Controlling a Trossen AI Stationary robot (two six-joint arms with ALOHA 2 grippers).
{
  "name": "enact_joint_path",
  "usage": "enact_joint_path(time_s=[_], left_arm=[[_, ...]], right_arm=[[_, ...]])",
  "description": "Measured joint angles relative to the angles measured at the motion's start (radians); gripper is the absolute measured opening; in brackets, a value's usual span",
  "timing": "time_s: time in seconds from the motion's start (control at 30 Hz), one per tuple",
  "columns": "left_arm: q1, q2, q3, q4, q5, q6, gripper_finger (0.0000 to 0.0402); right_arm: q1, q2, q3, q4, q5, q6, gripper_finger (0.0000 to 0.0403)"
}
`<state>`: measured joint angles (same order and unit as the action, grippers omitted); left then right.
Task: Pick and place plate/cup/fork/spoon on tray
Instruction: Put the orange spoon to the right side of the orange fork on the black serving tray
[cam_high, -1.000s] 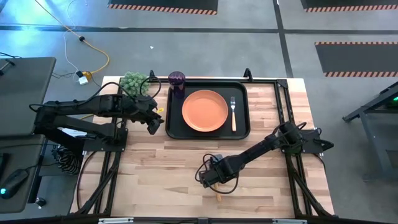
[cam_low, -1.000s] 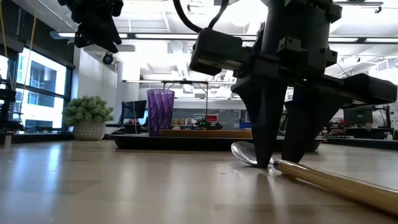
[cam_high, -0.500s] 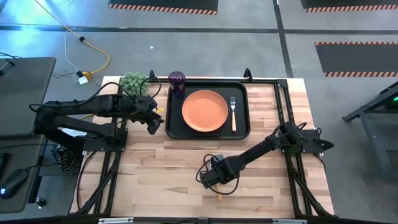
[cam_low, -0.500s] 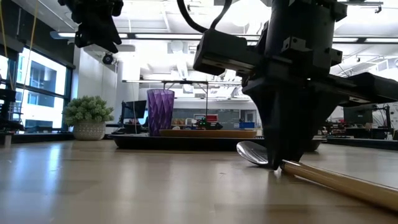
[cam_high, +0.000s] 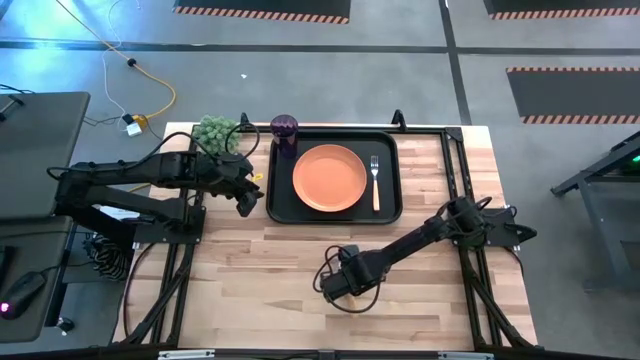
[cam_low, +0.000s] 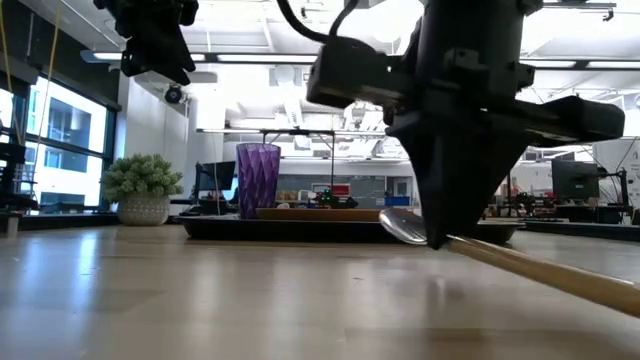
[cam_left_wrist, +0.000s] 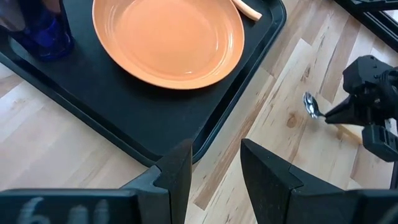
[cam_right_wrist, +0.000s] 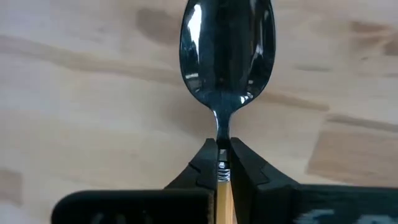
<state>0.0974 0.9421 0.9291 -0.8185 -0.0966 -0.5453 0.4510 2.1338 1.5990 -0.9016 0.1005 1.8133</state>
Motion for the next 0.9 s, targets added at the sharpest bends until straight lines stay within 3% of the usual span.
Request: enact_joint_path(time_s=[0.3,0.9], left_arm=[[0.0,0.0,0.0,0.001,0.0,0.0,0.0125],[0.0,0.0,0.0,0.0,0.001,0.0,0.0125]], right_arm=[[-0.007,-0.002,0.058,-0.023,0.004,0.0,0.0001],[-0.143,-0.019,0.272,-0.342,0.101,-0.187,0.0]])
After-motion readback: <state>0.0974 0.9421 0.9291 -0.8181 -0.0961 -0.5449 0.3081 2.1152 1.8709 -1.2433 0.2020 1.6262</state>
